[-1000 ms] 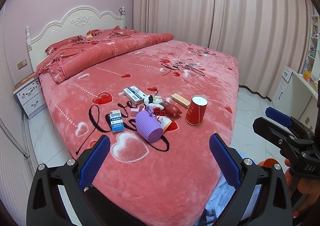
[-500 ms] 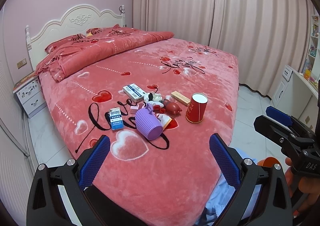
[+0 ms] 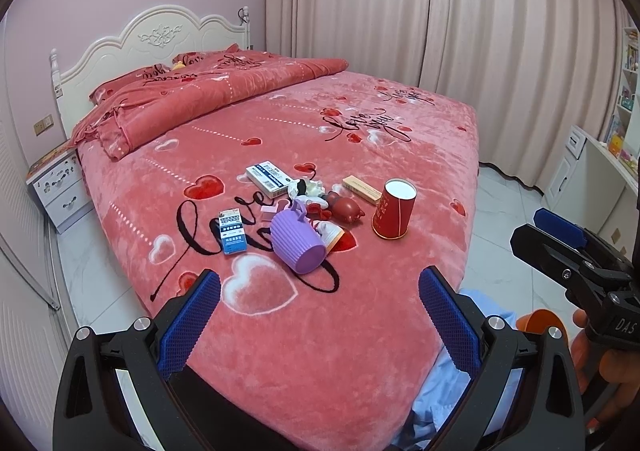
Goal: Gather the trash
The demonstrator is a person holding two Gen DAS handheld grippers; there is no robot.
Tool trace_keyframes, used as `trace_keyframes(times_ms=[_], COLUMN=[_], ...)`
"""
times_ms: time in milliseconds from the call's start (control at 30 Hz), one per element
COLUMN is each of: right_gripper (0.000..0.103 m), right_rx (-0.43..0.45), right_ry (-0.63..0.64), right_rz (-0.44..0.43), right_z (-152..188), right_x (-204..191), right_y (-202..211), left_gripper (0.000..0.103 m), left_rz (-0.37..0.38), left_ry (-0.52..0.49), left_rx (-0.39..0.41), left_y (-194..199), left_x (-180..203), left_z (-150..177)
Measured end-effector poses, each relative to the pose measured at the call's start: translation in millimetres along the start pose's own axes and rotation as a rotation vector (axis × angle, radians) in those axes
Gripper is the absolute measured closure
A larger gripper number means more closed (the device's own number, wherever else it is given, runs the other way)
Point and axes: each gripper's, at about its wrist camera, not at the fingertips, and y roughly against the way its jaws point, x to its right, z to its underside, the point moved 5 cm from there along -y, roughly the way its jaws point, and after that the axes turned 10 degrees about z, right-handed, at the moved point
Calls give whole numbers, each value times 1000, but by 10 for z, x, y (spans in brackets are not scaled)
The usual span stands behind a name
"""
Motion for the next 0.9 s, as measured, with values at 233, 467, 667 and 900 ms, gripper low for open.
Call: trace_keyframes(times_ms=[233,467,667,900], right_gripper=[5,5,5,5], right_rx=[-1,-6,-7,-5], right_ry=[0,-9,-12,-11], right_rz=[-1,1,-1,-4], right_z=[-5,13,8,3], right_x=[2,18,35,47], right_y=[-1,-15,-12,1], left_gripper=[5,5,5,5], left_rz=[1,1,1,-2], left_ry=[0,-3,-9,-15], left_rx=[-2,-7,-13,-37], left_y=[4,1,-11,-38], left_x=[3,13,30,35], left_z=[2,21,46,65])
